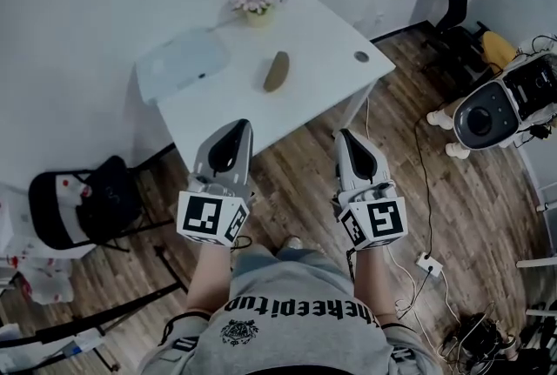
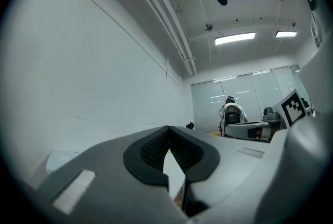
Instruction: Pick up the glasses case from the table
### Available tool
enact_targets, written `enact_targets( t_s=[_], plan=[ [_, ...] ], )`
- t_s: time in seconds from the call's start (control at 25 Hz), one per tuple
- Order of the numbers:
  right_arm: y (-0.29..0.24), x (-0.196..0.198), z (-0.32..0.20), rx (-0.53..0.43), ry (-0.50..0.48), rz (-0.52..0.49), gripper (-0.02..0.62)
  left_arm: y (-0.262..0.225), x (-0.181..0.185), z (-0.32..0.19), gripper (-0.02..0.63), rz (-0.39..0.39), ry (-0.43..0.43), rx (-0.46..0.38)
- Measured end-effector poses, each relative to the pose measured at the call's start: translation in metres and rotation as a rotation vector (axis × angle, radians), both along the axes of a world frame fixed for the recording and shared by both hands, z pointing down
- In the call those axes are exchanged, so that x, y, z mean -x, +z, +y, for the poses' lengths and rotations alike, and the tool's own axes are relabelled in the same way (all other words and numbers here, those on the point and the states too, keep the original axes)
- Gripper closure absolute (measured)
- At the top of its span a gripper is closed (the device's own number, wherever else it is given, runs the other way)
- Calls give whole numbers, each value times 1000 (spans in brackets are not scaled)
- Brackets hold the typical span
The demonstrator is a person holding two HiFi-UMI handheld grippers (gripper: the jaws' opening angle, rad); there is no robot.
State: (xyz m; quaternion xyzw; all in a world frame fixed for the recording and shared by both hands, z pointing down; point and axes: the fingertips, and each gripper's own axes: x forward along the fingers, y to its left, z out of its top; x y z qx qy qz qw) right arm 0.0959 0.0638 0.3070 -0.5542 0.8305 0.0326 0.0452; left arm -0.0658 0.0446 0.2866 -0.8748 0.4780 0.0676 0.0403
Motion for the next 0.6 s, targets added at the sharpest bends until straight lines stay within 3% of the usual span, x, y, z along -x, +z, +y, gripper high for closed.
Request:
enact_targets(
  t_s=[0.6],
  plan=[
    [12,-14,-50,35,-15,-25,592,11,-19,-52,588,-17,1,41]
  ],
)
